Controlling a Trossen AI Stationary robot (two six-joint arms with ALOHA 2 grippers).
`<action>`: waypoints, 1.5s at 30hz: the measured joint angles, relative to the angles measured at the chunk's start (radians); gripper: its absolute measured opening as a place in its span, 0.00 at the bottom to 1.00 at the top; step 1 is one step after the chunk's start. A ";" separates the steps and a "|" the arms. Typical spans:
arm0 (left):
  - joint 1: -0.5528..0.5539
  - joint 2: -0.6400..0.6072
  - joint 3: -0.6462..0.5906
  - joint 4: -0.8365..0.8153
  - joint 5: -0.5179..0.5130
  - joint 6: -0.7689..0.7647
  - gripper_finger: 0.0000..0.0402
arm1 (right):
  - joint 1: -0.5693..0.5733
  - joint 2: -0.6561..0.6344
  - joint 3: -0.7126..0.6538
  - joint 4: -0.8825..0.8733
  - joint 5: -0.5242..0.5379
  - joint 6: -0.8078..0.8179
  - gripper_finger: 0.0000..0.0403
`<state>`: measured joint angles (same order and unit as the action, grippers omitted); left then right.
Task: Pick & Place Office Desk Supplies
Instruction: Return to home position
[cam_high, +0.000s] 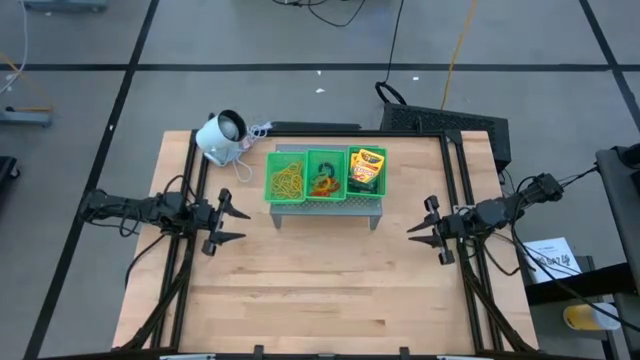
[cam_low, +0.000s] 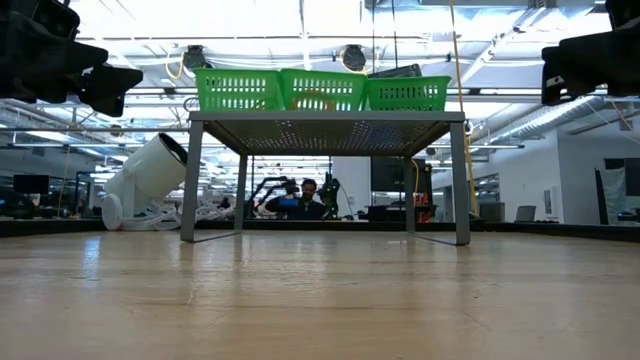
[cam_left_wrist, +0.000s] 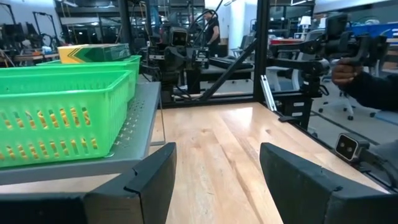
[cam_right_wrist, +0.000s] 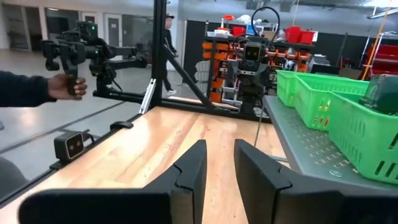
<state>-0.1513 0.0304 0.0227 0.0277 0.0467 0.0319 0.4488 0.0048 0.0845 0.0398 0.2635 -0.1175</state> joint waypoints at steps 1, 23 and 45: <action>0.000 0.000 0.000 0.000 0.000 0.000 0.60 | 0.000 0.000 0.000 0.000 0.000 -0.003 0.17; 0.000 0.000 0.000 0.002 -0.003 -0.003 0.60 | 0.000 0.030 -0.069 0.023 -0.004 0.076 0.17; 0.000 0.000 0.000 0.002 -0.003 -0.003 0.60 | 0.000 0.030 -0.071 0.024 -0.004 0.076 0.17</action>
<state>-0.1516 0.0307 0.0231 0.0299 0.0433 0.0288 0.4492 0.0349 0.0139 0.0635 0.2592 -0.0418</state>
